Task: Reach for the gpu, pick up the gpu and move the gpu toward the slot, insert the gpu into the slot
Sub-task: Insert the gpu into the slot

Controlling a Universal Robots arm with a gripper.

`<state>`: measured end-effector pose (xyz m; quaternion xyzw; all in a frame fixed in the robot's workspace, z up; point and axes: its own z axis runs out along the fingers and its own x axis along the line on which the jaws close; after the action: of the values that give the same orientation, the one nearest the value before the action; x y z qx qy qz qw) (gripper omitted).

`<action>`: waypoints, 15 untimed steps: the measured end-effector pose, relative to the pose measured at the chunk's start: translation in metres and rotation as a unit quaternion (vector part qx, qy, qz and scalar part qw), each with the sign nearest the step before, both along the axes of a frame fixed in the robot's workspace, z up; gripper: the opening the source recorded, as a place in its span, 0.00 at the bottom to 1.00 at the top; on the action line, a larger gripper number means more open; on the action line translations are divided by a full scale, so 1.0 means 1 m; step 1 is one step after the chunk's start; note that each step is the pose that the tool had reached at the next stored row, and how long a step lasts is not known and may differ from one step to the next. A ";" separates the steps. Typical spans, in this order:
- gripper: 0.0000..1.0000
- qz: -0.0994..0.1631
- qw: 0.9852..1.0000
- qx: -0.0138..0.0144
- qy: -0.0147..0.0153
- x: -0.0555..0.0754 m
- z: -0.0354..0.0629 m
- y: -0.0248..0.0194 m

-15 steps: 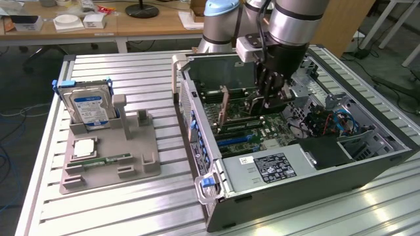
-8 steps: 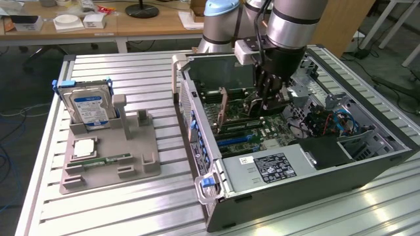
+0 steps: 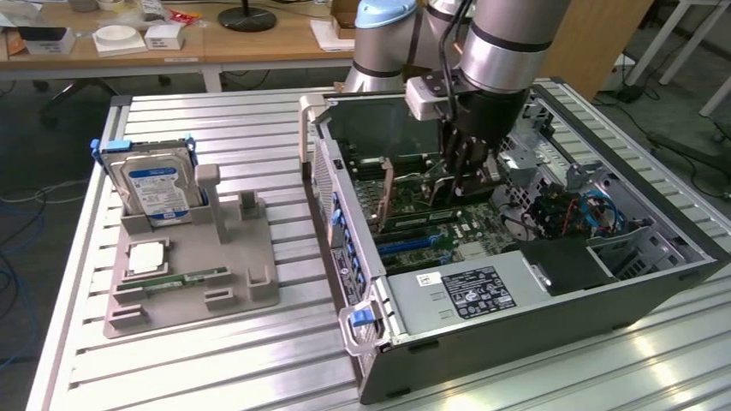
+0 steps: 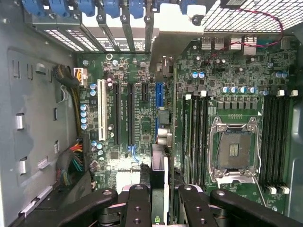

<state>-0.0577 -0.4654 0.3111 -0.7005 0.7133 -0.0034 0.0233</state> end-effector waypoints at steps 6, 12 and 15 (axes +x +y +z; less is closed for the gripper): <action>0.27 0.000 1.000 0.000 0.000 0.000 -0.0109 0.0000; 0.27 0.000 1.000 0.000 0.000 0.000 -0.0191 0.0000; 0.27 0.000 1.000 0.000 0.000 0.000 -0.0213 0.0000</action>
<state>-0.0582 -0.4655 0.2898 -0.7005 0.7132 -0.0031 0.0230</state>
